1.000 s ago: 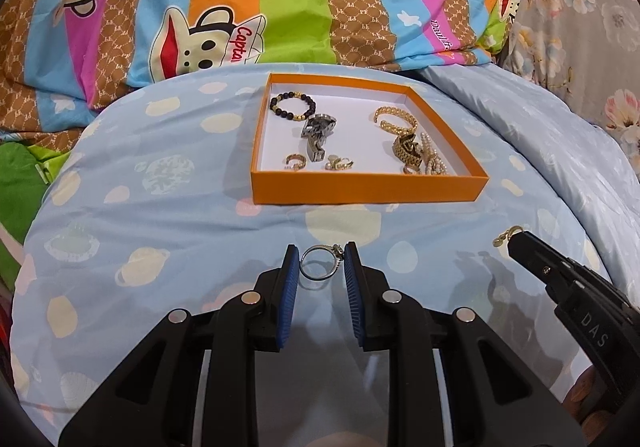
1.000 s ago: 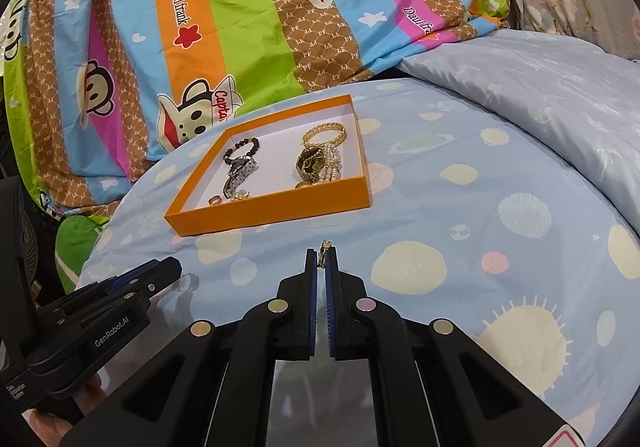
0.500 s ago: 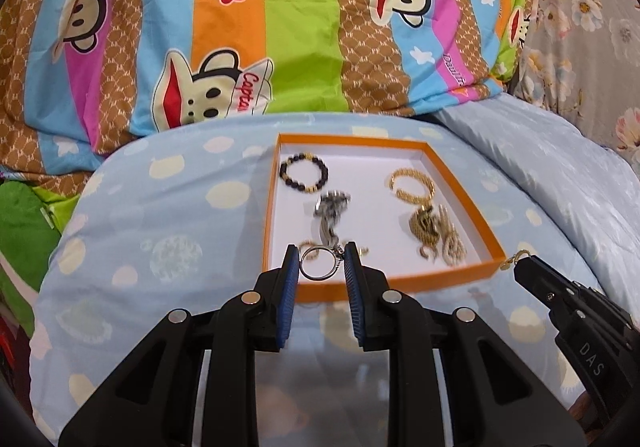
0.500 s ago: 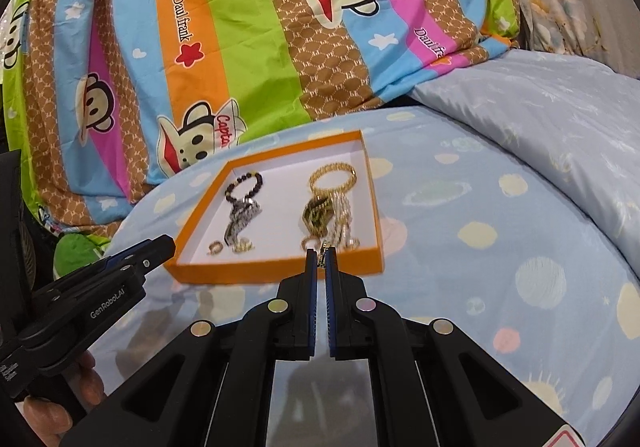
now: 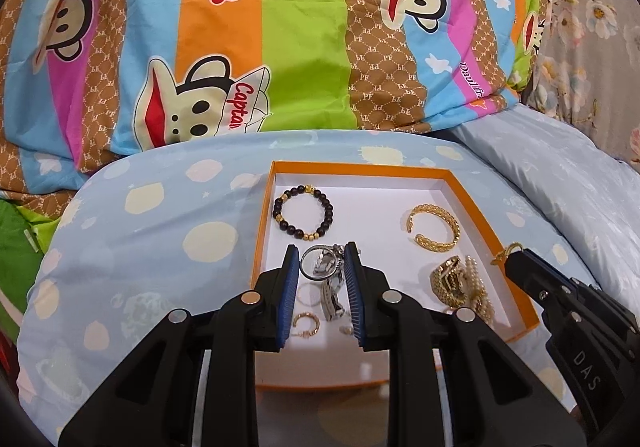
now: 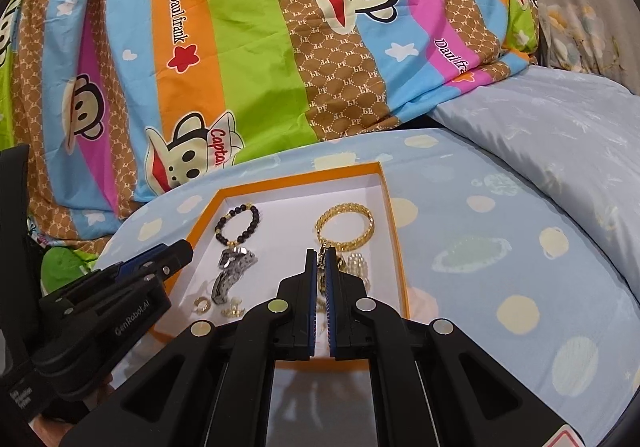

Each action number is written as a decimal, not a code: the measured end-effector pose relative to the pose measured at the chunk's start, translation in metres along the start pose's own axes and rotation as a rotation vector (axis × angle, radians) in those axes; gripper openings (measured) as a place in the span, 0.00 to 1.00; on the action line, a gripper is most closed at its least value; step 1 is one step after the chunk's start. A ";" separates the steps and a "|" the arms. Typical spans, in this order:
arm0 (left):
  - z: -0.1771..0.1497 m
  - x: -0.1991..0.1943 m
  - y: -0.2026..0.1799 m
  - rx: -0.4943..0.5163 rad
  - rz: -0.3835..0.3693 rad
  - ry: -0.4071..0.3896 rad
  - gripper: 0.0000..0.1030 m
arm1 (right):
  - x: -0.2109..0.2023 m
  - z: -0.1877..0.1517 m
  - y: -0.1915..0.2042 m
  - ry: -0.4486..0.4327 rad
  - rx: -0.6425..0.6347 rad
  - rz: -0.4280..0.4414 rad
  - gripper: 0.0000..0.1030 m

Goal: Organize jewelry

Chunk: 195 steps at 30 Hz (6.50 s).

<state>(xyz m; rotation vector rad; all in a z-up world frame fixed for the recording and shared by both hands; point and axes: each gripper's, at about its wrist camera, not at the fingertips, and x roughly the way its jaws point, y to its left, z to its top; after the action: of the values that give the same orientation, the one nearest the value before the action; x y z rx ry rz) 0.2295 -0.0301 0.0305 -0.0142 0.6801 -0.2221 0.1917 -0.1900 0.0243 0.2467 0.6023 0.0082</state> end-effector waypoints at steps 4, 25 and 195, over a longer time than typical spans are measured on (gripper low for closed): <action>0.005 0.008 0.000 0.005 0.000 -0.009 0.22 | 0.011 0.008 0.006 -0.006 -0.016 0.006 0.04; 0.003 0.025 0.001 0.029 0.023 -0.006 0.22 | 0.028 0.006 0.009 0.005 -0.030 0.016 0.04; -0.076 -0.081 -0.016 0.048 0.180 -0.019 0.56 | -0.091 -0.074 0.013 -0.001 -0.052 -0.118 0.56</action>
<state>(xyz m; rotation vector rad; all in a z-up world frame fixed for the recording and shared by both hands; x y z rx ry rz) 0.1174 -0.0240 0.0232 0.0910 0.6533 -0.0649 0.0760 -0.1678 0.0190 0.1607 0.6144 -0.0902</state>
